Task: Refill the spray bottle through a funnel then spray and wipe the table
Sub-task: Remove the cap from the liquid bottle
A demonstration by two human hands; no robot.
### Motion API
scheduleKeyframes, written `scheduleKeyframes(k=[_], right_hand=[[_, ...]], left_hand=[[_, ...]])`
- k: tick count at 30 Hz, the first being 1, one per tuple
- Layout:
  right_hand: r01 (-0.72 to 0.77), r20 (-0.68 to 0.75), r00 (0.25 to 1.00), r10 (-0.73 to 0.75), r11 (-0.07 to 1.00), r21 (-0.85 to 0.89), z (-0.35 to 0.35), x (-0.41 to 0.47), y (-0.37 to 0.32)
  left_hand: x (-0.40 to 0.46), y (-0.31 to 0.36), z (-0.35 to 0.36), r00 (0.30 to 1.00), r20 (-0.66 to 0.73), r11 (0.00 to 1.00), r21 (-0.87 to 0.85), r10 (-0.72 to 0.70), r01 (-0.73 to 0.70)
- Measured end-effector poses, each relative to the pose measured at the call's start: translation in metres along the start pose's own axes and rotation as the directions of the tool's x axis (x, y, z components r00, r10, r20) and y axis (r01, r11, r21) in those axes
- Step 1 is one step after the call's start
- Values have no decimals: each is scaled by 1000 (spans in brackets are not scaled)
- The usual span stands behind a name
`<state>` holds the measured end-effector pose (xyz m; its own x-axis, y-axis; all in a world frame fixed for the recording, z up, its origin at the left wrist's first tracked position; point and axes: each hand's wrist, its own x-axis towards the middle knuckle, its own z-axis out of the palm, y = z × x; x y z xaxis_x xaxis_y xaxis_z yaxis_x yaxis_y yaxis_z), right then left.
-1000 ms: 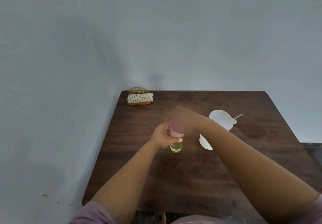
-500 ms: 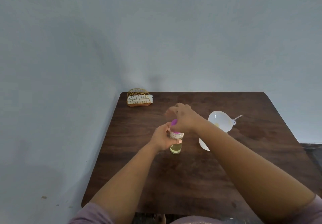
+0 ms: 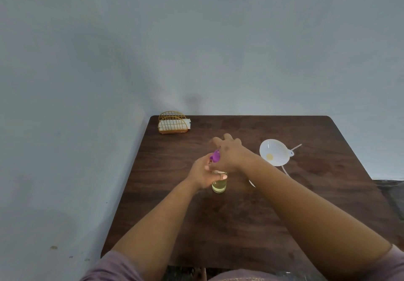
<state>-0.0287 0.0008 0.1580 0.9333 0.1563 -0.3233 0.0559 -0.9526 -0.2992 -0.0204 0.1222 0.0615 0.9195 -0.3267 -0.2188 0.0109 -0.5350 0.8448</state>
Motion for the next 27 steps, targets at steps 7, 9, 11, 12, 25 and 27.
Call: scheduleKeyframes(k=[7, 9, 11, 12, 25, 27], right_hand=[[-41, -15, 999, 41, 999, 2, 10, 5, 3], [54, 90, 995, -51, 998, -32, 1, 4, 4], [108, 131, 985, -109, 994, 17, -7, 2, 6], [117, 126, 984, -124, 991, 62, -7, 1, 6], [95, 88, 992, -87, 991, -92, 9, 2, 1], [105, 14, 994, -104, 993, -48, 8, 0, 2]], left_hand=[[-1, -2, 1, 1000, -10, 1000, 0, 10, -10], [-1, 0, 1, 1000, 7, 1000, -7, -4, 4], [-2, 1, 2, 1000, 6, 1000, -5, -3, 3], [-3, 1, 2, 1000, 0, 1000, -9, 0, 0], [-4, 4, 0, 1000, -9, 998, 54, 22, -22], [-5, 6, 0, 1000, -4, 997, 68, 29, -29]])
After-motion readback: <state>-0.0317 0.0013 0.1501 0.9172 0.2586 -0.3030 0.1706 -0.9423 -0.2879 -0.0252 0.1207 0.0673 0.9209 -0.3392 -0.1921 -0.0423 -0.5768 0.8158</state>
